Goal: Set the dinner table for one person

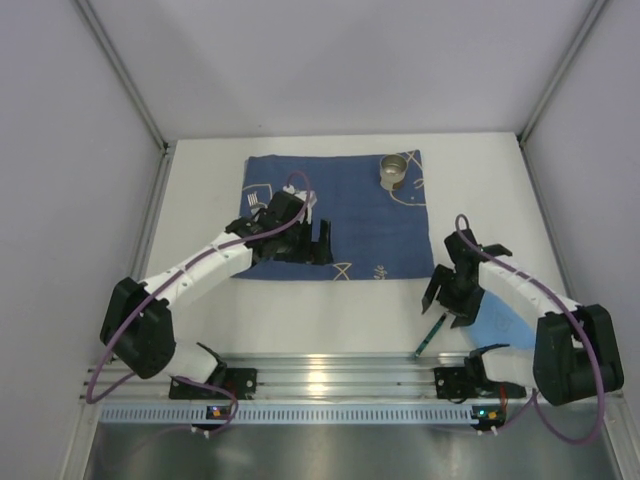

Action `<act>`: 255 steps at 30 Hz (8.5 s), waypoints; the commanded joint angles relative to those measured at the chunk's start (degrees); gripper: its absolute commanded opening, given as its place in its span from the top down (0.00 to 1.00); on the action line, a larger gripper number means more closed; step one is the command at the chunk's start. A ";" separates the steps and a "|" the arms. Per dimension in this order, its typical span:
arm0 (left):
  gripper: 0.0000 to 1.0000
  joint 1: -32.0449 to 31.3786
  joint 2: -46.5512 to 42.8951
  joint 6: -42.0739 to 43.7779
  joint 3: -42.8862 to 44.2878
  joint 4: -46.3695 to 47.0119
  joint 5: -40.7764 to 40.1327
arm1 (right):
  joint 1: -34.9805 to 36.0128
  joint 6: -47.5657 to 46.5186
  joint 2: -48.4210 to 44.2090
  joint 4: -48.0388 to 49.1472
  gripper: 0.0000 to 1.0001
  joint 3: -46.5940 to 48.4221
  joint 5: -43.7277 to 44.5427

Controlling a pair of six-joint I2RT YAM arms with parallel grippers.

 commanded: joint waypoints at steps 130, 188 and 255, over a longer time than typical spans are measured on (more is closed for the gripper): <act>0.02 0.96 -0.34 5.54 1.81 -3.42 -3.95 | -21.58 -11.83 14.53 -1.17 0.59 10.50 6.30; 0.02 2.02 -28.47 -2.46 -4.17 -22.58 -19.77 | 33.09 -2.35 69.64 -1.98 1.00 102.52 0.50; 0.02 37.62 8.18 24.51 -43.55 93.71 -4.20 | 26.59 -29.81 -29.06 51.20 0.00 -9.79 48.34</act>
